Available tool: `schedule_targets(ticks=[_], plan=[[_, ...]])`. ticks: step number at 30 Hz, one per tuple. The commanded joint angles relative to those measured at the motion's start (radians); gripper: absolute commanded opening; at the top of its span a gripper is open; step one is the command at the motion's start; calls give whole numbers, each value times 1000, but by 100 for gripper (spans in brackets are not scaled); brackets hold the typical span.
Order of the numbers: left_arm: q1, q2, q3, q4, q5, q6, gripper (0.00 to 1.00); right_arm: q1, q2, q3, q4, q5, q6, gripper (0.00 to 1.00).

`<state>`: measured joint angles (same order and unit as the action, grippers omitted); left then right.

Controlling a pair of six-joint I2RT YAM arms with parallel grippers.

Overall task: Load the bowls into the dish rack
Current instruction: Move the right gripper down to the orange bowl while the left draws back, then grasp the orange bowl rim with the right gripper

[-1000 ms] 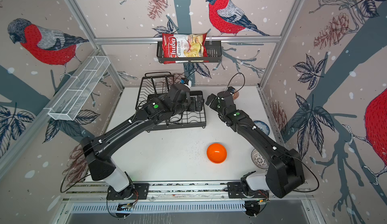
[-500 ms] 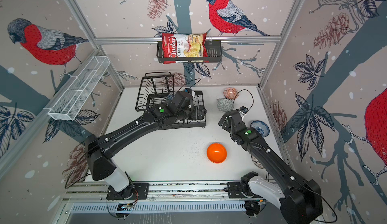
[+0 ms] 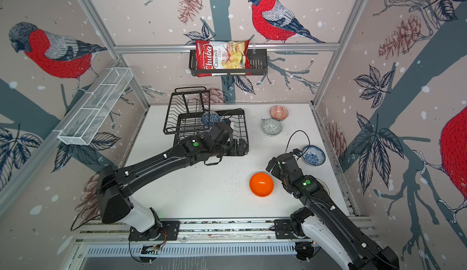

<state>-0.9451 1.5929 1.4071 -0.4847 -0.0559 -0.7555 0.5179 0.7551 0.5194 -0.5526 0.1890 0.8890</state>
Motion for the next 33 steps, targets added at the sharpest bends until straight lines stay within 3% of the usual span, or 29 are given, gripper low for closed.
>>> schedule_targets(ticks=[1, 7, 18, 28, 33], plan=[[-7, 12, -11, 29, 14, -27, 98, 5, 31, -26, -19, -94, 19, 100], [-8, -4, -46, 57, 19, -58, 98, 22, 84, -40, -16, -182, 4, 96], [-8, -5, -48, 55, 19, -62, 98, 30, 125, -78, 47, -224, 13, 86], [-9, 44, 15, 36, 42, -63, 98, 28, 213, -64, 96, -196, -3, 69], [-9, 71, 55, 14, 40, -53, 98, 28, 250, -47, 102, -189, -15, 49]])
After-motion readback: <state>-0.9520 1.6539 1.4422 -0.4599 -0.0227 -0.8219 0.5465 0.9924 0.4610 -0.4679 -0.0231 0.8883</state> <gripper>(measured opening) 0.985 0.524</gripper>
